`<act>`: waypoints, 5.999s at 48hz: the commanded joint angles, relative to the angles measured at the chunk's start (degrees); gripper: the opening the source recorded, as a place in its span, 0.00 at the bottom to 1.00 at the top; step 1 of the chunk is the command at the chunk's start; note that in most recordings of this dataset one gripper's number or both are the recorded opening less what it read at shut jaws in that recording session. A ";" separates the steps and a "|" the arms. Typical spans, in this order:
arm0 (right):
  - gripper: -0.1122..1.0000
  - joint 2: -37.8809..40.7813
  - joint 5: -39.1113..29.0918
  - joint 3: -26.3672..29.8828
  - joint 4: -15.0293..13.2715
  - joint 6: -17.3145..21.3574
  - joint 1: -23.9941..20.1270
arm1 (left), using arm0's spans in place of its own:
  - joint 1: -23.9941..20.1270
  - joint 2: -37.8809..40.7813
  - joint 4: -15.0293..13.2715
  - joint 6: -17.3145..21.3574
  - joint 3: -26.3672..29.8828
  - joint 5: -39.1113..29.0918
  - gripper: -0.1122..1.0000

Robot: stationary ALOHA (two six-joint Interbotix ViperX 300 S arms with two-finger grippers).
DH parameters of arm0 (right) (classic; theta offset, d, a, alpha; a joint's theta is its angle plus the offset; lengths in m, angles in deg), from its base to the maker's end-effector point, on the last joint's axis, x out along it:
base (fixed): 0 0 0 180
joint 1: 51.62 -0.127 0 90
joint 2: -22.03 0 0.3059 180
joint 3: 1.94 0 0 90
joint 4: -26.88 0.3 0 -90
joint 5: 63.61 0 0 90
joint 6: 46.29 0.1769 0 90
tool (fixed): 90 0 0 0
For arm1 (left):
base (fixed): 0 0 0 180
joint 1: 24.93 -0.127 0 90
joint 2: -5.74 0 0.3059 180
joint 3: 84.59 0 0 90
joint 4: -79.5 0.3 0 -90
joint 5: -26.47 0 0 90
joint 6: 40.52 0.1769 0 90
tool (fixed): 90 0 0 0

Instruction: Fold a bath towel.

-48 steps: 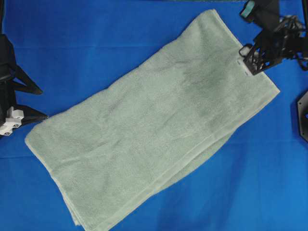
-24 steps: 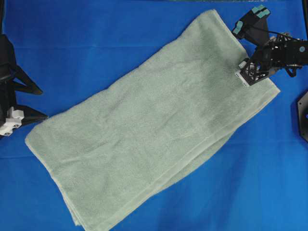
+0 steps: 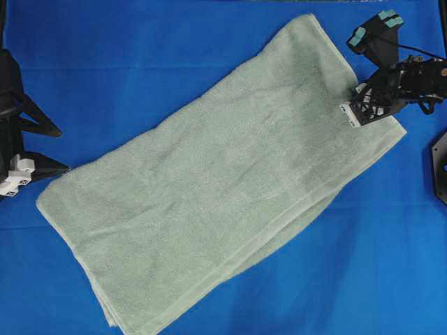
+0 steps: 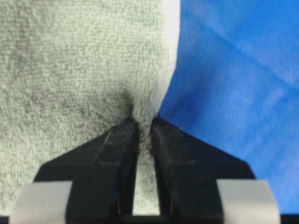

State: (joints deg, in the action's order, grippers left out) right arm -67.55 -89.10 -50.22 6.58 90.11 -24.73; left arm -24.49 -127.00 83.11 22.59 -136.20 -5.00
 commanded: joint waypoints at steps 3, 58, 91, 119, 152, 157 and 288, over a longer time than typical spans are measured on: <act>0.23 -7.56 -4.75 1.85 0.35 0.18 -1.05 | -0.09 0.26 -0.18 -0.09 1.49 0.44 0.86; 0.23 25.66 -8.44 47.37 -2.64 9.32 -38.32 | -0.09 0.97 -0.18 0.44 1.41 2.20 0.86; 0.68 16.96 -8.96 45.35 -5.62 9.67 -40.08 | -0.09 0.88 -0.18 4.48 1.41 2.20 0.86; 0.69 -9.84 -8.96 24.08 -11.95 10.28 -37.71 | 23.82 0.97 0.00 41.66 1.49 16.61 0.85; 0.69 -13.71 -8.61 19.16 -12.83 10.20 -35.07 | 33.05 29.62 -2.20 52.12 11.07 16.79 0.76; 0.69 -13.80 -8.61 18.81 -12.83 10.20 -34.54 | 34.98 35.86 -2.20 52.03 14.06 12.74 0.76; 0.68 -25.22 -19.69 7.12 -13.80 8.96 -39.99 | -4.57 75.32 -6.77 97.12 71.63 -7.12 0.17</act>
State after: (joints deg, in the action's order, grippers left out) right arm -92.42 -109.40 -43.71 -6.96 98.99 -64.63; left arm -28.71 -50.27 80.21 122.87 -64.84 -16.34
